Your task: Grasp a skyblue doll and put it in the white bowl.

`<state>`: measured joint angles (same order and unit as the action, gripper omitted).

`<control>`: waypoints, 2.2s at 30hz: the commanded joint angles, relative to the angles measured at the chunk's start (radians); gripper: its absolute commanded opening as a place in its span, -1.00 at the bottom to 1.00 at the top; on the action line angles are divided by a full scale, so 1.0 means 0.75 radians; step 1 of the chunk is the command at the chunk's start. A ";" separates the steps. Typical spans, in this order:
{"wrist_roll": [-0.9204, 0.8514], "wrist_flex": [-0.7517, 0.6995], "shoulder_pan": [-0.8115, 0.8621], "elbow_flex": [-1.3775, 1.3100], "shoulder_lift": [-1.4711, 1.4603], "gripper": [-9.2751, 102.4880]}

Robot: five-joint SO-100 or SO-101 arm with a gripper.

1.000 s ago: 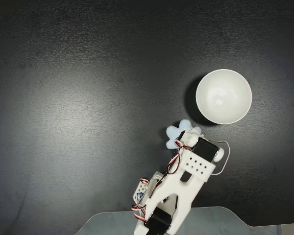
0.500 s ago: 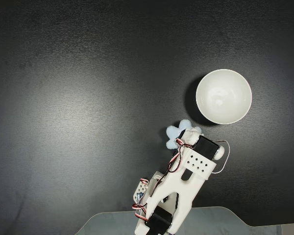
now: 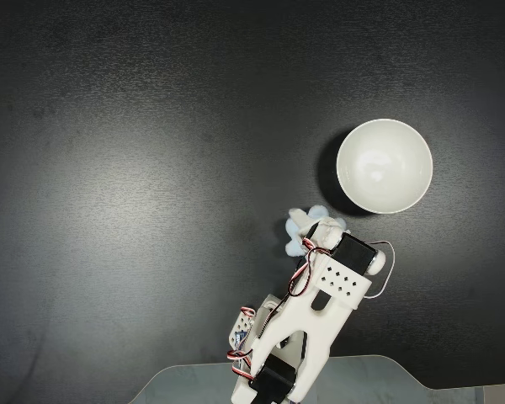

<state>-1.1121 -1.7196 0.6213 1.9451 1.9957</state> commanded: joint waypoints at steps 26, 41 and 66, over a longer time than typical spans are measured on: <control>-0.542 -0.067 0.117 -0.137 0.012 0.17; -0.542 0.288 0.119 -0.129 -0.239 0.17; -0.704 0.317 0.307 -0.067 -0.374 0.17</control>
<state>-1.6306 -1.4880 0.8560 1.8975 1.7089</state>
